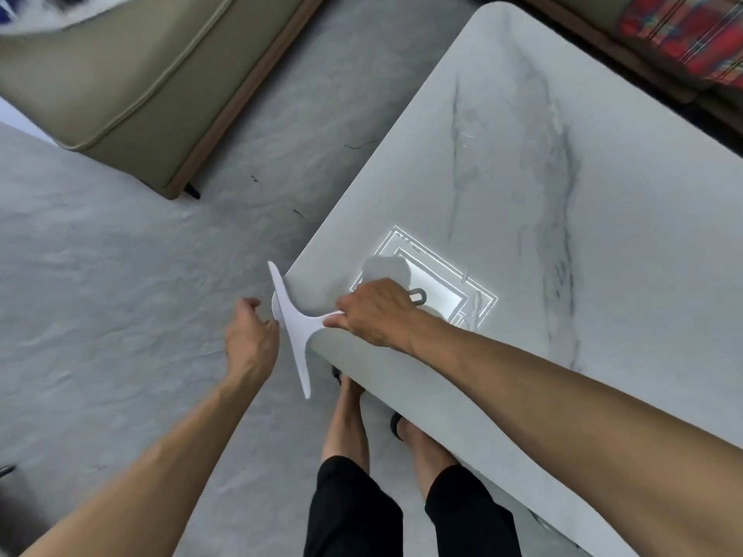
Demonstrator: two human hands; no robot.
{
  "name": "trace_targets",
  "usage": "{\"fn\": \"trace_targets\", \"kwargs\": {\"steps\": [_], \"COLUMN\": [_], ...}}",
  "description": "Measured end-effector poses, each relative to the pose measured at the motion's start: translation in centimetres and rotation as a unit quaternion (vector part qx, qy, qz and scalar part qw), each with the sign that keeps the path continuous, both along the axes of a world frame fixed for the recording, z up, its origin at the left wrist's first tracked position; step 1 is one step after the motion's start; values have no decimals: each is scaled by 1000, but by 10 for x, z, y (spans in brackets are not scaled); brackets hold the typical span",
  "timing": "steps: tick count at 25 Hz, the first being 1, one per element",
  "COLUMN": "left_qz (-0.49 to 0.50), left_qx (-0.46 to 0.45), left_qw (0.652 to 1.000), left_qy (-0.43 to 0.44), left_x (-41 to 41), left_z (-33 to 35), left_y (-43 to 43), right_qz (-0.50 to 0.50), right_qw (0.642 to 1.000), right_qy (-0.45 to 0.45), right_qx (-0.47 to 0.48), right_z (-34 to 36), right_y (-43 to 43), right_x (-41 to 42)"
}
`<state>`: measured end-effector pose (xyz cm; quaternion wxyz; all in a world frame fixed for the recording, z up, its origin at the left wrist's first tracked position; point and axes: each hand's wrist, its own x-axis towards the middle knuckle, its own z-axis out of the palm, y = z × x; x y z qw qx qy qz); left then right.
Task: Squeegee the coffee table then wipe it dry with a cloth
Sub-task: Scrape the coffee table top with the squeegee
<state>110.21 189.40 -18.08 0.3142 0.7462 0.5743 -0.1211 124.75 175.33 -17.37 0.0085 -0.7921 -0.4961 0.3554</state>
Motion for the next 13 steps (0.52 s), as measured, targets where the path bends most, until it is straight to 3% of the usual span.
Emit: {"fn": "trace_targets", "kwargs": {"steps": [4, 8, 13], "left_qz": [-58, -182, -260], "left_qx": [-24, -53, -53], "left_qw": [998, 982, 964], "left_qy": [-14, -1, 34], "left_x": [41, 92, 145], "left_z": [-12, -14, -10], "left_y": [-1, -15, -23], "right_qz": [-75, -167, -306], "right_qw": [997, 984, 939], "right_qy": [-24, -46, -98], "right_qx": [4, -34, -123], "right_z": [-11, 1, 34], "right_y": [-25, -106, -221], "right_x": [54, 107, 131]}}
